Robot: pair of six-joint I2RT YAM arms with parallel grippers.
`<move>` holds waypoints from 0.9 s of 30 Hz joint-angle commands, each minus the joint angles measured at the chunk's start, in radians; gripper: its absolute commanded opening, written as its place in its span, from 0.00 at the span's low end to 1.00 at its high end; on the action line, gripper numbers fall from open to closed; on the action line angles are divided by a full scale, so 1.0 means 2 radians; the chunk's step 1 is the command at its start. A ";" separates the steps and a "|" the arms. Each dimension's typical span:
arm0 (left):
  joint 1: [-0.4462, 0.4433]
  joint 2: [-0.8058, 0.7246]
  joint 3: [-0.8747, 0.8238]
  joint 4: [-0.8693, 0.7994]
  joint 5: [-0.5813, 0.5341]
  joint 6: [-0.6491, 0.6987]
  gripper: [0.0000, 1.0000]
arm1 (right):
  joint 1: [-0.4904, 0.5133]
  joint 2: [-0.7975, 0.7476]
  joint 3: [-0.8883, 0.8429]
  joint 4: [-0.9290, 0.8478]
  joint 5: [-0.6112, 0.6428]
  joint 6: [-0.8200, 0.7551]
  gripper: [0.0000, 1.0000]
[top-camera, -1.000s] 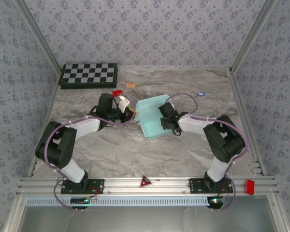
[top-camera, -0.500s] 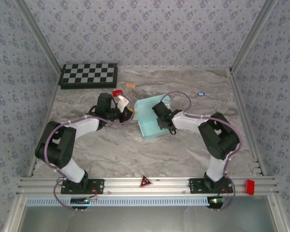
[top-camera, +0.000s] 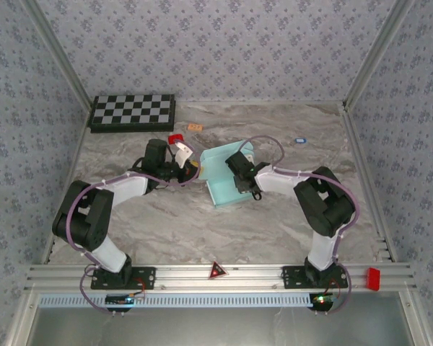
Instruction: Fold the paper box
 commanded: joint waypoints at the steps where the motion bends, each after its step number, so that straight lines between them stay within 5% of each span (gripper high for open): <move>1: 0.011 -0.005 0.014 -0.011 0.012 0.013 0.00 | -0.010 0.027 -0.001 -0.075 0.067 0.019 0.19; 27: 0.013 -0.004 0.018 -0.016 0.019 0.014 0.00 | -0.007 0.036 0.003 -0.082 0.057 0.019 0.17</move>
